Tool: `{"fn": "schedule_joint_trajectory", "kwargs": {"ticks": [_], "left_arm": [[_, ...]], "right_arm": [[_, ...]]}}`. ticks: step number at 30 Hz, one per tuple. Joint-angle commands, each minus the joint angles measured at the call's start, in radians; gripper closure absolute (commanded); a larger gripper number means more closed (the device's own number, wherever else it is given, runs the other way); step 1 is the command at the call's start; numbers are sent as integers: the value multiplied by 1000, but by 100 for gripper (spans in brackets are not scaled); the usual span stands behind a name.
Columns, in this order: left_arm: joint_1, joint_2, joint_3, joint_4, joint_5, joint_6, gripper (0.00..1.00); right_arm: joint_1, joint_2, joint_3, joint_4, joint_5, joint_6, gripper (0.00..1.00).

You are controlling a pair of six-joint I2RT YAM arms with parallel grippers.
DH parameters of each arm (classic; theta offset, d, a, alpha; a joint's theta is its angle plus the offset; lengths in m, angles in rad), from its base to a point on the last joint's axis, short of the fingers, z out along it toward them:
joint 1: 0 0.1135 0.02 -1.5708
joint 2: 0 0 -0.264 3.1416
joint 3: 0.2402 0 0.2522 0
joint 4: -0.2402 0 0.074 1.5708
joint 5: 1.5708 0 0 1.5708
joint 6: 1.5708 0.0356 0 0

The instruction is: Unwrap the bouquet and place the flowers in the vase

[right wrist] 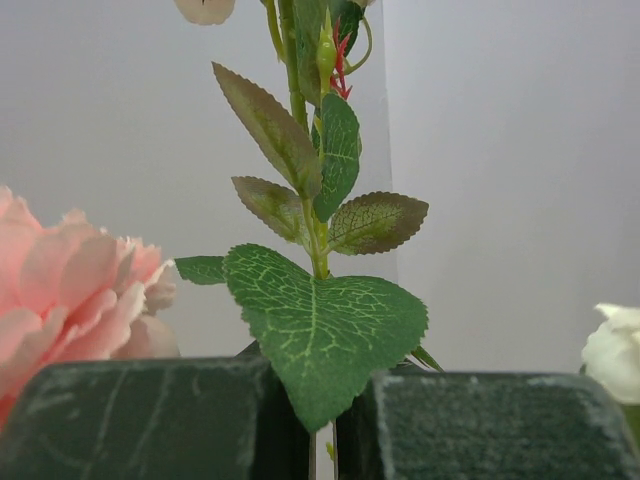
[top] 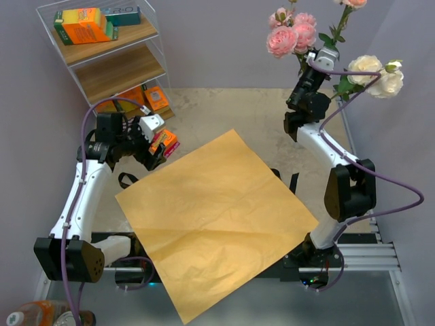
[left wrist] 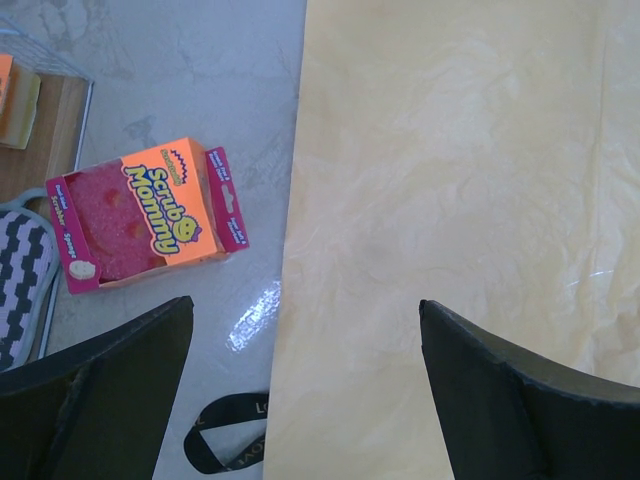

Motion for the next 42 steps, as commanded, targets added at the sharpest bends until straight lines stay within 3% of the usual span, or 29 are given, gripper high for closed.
{"fn": "schedule_joint_trajectory", "kwargs": {"ticks": [1,9,14,15,17,26,33,35,38,40,41,42], "left_arm": [[6,0,40,7,0,39,1],[6,2,53,-11,0,53,1],[6,-7,47,-14,-2,53,1],[6,-9,47,-14,-3,51,1],[6,-12,50,-13,-3,51,1],[6,-30,87,-43,18,28,1],[6,-34,92,-33,17,-41,0],[6,-37,87,-30,11,-53,1],[6,-43,75,-23,-9,-73,1],[6,-50,69,-22,-23,-82,0],[6,-53,66,-23,-28,-85,1],[6,-58,63,-23,-31,-88,0]], "right_arm": [[-14,19,38,120,60,0,100],[-12,-13,-55,144,85,-14,97],[-11,-67,-149,168,117,-20,71],[-11,-82,-178,168,120,-20,61],[-5,-101,-206,171,126,-19,49],[51,-236,-347,133,137,-11,26],[208,-400,-425,-83,175,13,1],[297,-469,-460,-123,187,10,1],[411,-547,-465,-319,219,88,1],[461,-648,-445,-610,212,204,1],[471,-679,-403,-737,189,368,1],[471,-729,-378,-971,137,442,1]]}}
